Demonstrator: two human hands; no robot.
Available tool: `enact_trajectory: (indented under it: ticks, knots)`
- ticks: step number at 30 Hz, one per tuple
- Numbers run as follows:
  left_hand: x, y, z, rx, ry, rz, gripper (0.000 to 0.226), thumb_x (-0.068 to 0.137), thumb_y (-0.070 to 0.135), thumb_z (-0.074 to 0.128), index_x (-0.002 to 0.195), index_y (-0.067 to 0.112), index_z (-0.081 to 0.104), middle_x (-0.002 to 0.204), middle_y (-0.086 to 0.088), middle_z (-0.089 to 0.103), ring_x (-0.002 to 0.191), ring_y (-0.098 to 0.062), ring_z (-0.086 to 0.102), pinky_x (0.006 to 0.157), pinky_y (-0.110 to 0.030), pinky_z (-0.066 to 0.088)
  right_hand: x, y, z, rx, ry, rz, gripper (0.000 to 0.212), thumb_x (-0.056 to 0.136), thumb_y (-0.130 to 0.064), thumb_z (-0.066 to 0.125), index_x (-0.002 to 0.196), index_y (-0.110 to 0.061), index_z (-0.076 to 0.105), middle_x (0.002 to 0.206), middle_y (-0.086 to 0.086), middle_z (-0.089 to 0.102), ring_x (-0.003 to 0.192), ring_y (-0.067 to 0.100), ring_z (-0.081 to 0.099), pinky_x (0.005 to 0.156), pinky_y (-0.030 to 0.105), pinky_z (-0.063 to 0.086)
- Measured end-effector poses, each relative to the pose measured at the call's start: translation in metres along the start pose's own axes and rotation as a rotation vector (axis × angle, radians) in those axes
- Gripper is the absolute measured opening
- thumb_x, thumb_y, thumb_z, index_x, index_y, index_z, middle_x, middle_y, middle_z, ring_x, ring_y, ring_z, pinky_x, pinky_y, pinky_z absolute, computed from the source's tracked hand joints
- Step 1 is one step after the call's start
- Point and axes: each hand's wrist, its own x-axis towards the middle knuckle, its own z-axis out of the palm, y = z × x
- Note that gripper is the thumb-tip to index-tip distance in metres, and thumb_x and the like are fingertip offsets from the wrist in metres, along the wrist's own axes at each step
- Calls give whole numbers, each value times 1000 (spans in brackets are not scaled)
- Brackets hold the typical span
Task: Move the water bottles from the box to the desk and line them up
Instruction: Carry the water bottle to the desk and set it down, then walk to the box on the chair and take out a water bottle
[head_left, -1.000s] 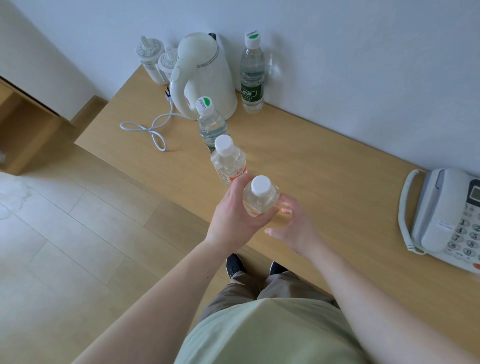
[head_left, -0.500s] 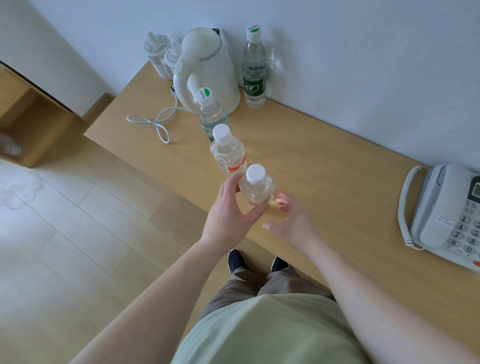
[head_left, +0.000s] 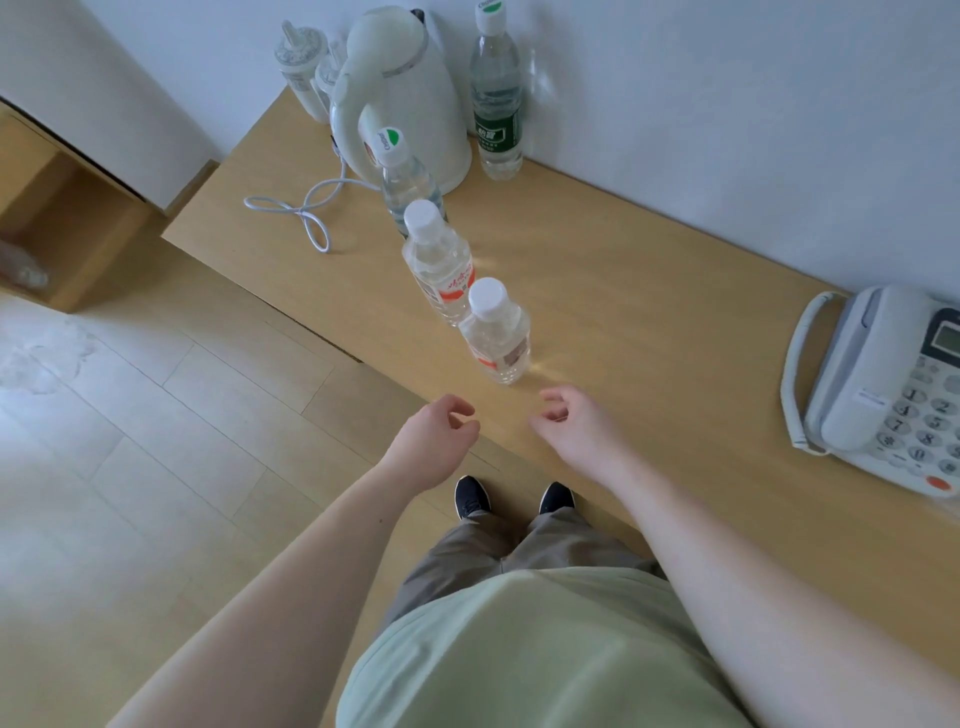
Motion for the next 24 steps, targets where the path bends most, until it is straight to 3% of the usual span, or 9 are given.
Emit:
enact_trajectory:
  ticks: [3, 5, 7, 11, 17, 24]
  knots:
    - [-1, -7, 6, 140, -162, -2, 34, 98, 39, 55, 128, 24, 58, 108, 0, 68, 96, -16, 64, 77, -28, 48, -8, 3, 0, -44, -23, 29, 44, 96, -32, 63, 137, -19, 52, 115, -4, 65, 98, 15, 59, 78, 26, 41]
    - [1, -10, 9, 158, -213, -3, 35, 98, 40, 56, 128, 23, 58, 106, 0, 69, 90, -13, 64, 75, -28, 48, -12, 5, 0, -57, -18, 55, 44, 96, -35, 64, 135, -20, 53, 118, -4, 66, 100, 15, 60, 83, 27, 41]
    - [5, -13, 7, 155, -233, -3, 34, 97, 39, 57, 127, 22, 59, 102, 0, 70, 82, -10, 64, 69, -28, 49, -18, 9, 0, -52, 3, 81, 42, 96, -37, 64, 133, -21, 54, 120, -4, 65, 99, 15, 60, 82, 28, 42]
    - [19, -19, 3, 170, -257, 44, 33, 96, 38, 58, 125, 21, 59, 105, -1, 70, 92, -13, 70, 83, -35, 57, -33, 18, 6, -17, 62, 123, 41, 96, -37, 62, 134, -20, 55, 124, -3, 61, 100, 14, 57, 83, 27, 41]
    - [26, -37, 8, 305, -348, 120, 30, 96, 39, 58, 121, 23, 61, 98, -1, 73, 92, -19, 71, 85, -38, 58, -62, 33, 23, 28, 174, 223, 44, 97, -39, 61, 136, -19, 55, 134, 0, 58, 116, 20, 58, 93, 30, 44]
    - [19, -48, 23, 431, -458, 197, 25, 95, 39, 57, 116, 24, 60, 97, -2, 74, 95, -24, 72, 88, -42, 59, -103, 61, 58, 146, 281, 308, 43, 99, -37, 55, 138, -18, 54, 129, 0, 60, 109, 18, 62, 91, 33, 50]
